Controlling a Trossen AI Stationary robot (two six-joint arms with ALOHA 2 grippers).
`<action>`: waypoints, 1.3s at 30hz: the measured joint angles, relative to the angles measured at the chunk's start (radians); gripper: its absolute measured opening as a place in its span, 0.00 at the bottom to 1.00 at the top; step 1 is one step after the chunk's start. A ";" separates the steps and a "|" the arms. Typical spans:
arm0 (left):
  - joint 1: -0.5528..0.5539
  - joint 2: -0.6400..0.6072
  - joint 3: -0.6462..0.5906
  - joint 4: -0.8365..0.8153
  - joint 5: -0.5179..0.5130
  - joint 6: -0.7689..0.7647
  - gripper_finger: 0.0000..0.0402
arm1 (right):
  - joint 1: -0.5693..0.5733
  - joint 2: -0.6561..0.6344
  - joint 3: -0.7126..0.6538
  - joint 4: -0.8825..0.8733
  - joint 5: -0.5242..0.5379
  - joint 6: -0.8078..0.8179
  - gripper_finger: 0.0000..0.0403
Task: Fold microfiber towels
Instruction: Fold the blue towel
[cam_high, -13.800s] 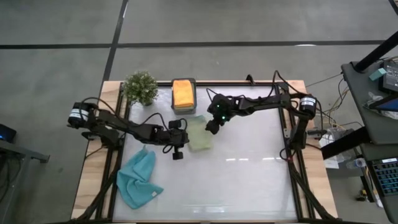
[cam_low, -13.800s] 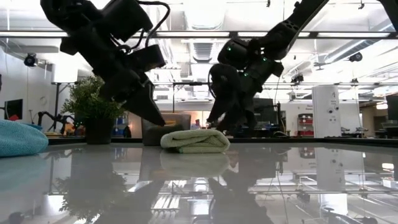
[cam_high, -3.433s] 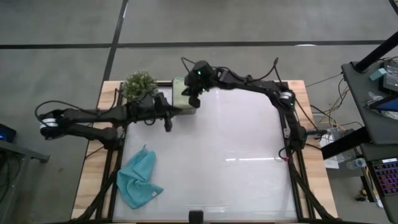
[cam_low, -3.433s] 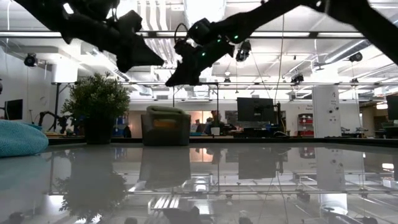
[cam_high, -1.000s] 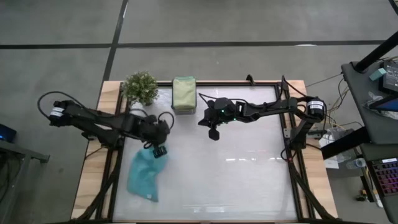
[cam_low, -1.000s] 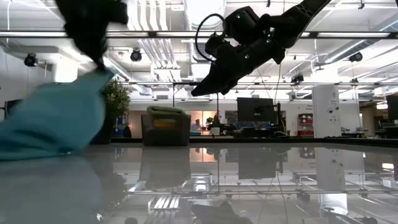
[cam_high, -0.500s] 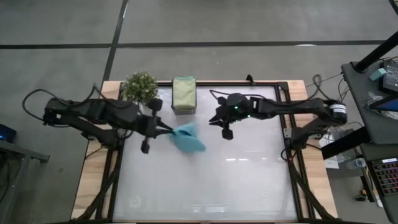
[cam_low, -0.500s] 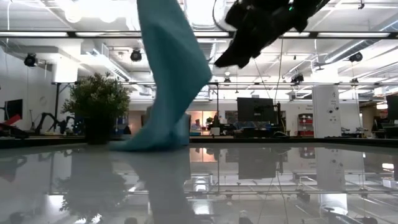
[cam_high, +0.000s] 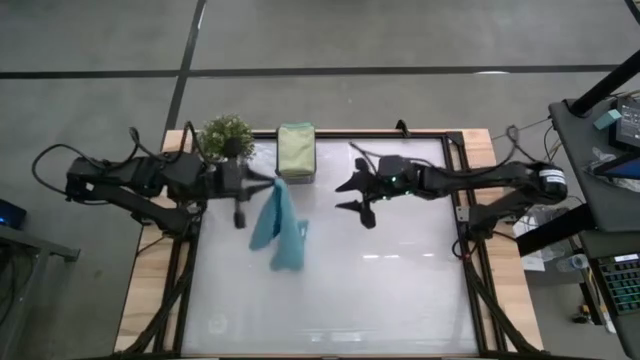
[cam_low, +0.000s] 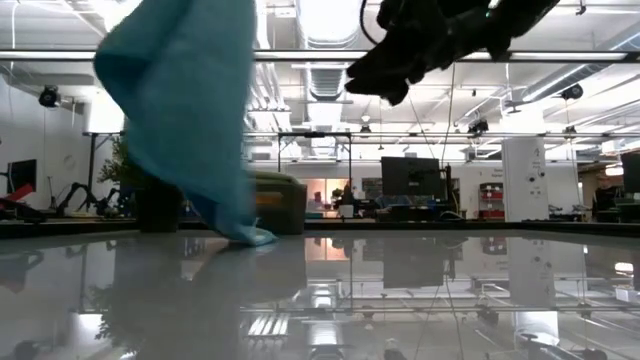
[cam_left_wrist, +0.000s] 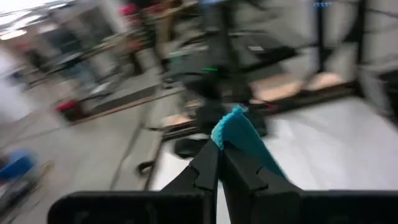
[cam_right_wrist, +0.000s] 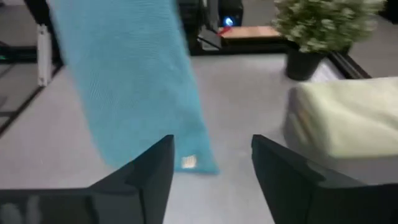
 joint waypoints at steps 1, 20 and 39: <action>0.001 0.009 0.000 0.016 -0.041 -0.009 0.00 | 0.010 0.019 -0.008 0.046 -0.001 0.006 0.53; 0.006 0.159 0.008 0.247 -0.503 0.079 0.00 | 0.067 0.175 -0.021 0.198 0.011 0.004 0.58; 0.015 0.235 0.008 0.442 -0.873 0.147 0.00 | 0.093 0.212 -0.033 0.236 0.150 -0.060 0.56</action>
